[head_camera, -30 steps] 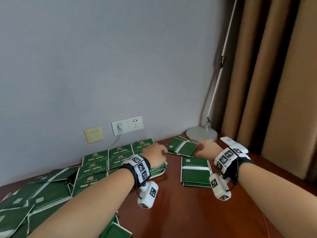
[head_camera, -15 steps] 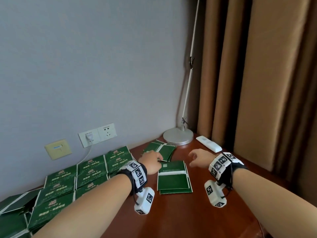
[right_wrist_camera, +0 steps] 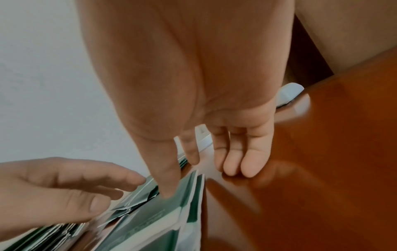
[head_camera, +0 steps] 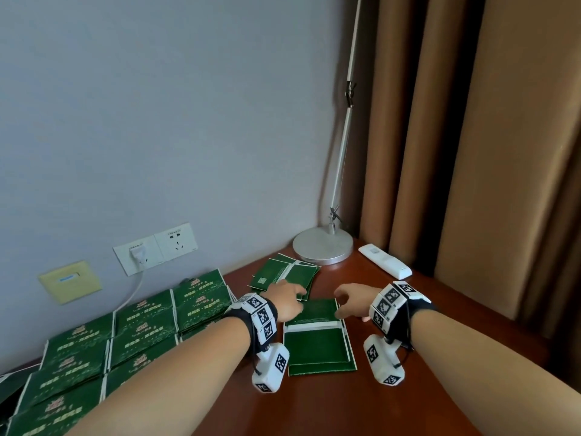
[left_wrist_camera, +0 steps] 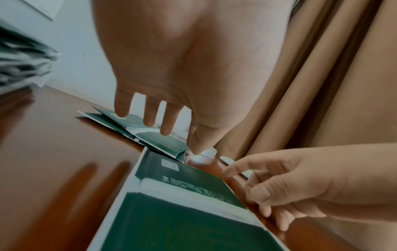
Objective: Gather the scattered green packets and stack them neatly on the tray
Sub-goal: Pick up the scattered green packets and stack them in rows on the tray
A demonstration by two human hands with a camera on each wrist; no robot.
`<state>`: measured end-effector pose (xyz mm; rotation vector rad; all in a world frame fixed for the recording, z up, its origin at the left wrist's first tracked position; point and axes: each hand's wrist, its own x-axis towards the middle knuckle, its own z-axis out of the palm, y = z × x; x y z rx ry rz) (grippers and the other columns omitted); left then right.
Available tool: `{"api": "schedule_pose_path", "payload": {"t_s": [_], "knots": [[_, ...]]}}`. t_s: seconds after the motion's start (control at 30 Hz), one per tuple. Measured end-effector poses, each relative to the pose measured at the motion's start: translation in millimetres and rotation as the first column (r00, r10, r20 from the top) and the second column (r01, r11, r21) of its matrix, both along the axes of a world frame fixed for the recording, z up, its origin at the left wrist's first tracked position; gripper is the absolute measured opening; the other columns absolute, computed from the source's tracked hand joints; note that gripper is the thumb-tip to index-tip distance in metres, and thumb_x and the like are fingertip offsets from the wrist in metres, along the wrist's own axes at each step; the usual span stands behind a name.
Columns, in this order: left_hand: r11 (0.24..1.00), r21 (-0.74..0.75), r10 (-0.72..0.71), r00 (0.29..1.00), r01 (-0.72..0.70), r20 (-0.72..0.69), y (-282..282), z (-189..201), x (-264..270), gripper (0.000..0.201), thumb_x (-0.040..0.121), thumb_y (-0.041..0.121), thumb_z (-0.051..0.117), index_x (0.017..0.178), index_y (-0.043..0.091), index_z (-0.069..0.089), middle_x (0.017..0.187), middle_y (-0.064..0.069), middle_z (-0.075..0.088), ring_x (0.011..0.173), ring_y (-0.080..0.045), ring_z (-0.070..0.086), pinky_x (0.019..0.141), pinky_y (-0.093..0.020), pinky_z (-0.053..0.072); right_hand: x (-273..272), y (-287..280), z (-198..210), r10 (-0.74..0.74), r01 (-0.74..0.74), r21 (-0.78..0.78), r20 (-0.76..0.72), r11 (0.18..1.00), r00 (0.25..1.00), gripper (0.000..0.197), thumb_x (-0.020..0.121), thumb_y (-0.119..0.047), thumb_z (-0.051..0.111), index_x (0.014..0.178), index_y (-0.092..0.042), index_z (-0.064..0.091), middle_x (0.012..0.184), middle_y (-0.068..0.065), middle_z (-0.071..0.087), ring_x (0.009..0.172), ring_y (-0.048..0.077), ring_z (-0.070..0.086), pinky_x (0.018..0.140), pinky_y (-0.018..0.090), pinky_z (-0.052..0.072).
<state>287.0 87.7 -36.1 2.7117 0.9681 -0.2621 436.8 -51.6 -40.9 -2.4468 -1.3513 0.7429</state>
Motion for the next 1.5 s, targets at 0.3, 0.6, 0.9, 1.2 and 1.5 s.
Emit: {"api": "schedule_pose_path", "payload": {"t_s": [0.3, 0.6, 0.9, 1.2, 1.5], "knots": [[1.0, 0.012, -0.02, 0.999, 0.02, -0.044, 11, -17, 16, 0.05, 0.097, 0.036, 0.048, 0.146, 0.039, 0.04, 0.155, -0.01, 0.03, 0.136, -0.036, 0.039, 0.112, -0.044, 0.036, -3, 18, -3, -0.003, 0.005, -0.044, 0.033, 0.999, 0.999, 0.064, 0.088, -0.038, 0.066, 0.143, -0.018, 0.042, 0.141, 0.002, 0.049, 0.125, 0.02, 0.049, 0.098, 0.029, 0.043], [0.998, 0.035, -0.046, 0.996, 0.048, -0.078, 14, -26, 16, 0.053, 0.093, 0.029, 0.047, 0.146, 0.036, 0.041, 0.151, -0.007, 0.032, 0.134, -0.035, 0.041, 0.11, -0.05, 0.036, -1, 24, -6, -0.031, 0.032, -0.055, 0.021, 0.998, 0.999, 0.056, 0.09, -0.035, 0.063, 0.141, -0.021, 0.043, 0.137, 0.002, 0.052, 0.117, 0.017, 0.053, 0.09, 0.026, 0.043], [0.995, 0.044, -0.089, 0.994, 0.092, -0.059, 15, -27, 12, 0.057, 0.09, 0.022, 0.047, 0.147, 0.026, 0.042, 0.147, -0.006, 0.037, 0.129, -0.033, 0.047, 0.105, -0.045, 0.043, -4, 22, -12, -0.064, 0.066, -0.057, 0.033, 0.996, 0.997, 0.043, 0.089, -0.03, 0.065, 0.127, -0.02, 0.048, 0.123, 0.003, 0.057, 0.096, 0.015, 0.052, 0.076, 0.026, 0.04], [0.984, 0.112, -0.134, 0.989, 0.139, -0.056, 5, -17, 1, 0.036, 0.093, 0.028, 0.048, 0.115, 0.005, 0.065, 0.12, -0.01, 0.054, 0.104, -0.029, 0.058, 0.086, -0.036, 0.049, -6, 23, -16, -0.133, 0.137, -0.046, 0.071, 0.99, 0.989, 0.011, 0.088, -0.013, 0.061, 0.094, -0.012, 0.053, 0.089, 0.004, 0.051, 0.081, 0.017, 0.048, 0.056, 0.024, 0.033], [0.999, 0.042, -0.035, 0.993, 0.031, 0.109, -7, 3, -24, 0.027, 0.088, 0.017, 0.057, 0.106, 0.0, 0.066, 0.11, -0.012, 0.064, 0.099, -0.029, 0.062, 0.082, -0.036, 0.052, -11, 0, -5, -0.234, 0.239, 0.064, -0.078, 0.969, 0.969, 0.007, 0.089, -0.014, 0.062, 0.092, -0.011, 0.056, 0.09, 0.003, 0.053, 0.078, 0.015, 0.05, 0.057, 0.021, 0.038]]}}
